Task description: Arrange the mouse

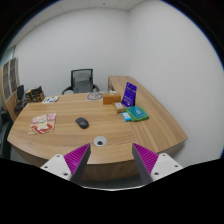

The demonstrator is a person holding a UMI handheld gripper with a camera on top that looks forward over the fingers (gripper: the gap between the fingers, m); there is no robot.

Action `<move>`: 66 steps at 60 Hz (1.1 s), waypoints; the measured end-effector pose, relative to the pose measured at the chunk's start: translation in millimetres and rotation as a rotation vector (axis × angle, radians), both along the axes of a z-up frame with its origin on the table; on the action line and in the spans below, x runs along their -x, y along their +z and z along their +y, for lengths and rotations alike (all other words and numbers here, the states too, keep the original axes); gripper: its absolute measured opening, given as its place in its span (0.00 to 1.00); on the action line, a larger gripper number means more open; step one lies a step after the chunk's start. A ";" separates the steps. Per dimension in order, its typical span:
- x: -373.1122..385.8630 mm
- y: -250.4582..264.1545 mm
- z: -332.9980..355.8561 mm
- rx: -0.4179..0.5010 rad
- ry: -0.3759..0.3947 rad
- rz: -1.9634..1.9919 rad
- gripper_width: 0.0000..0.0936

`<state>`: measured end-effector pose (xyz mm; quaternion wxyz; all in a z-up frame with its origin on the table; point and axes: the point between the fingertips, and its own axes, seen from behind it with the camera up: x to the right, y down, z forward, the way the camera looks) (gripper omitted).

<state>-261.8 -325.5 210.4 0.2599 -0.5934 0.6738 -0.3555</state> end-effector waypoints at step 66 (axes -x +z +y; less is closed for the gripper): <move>-70.7 -78.4 144.0 -0.106 0.143 0.005 0.93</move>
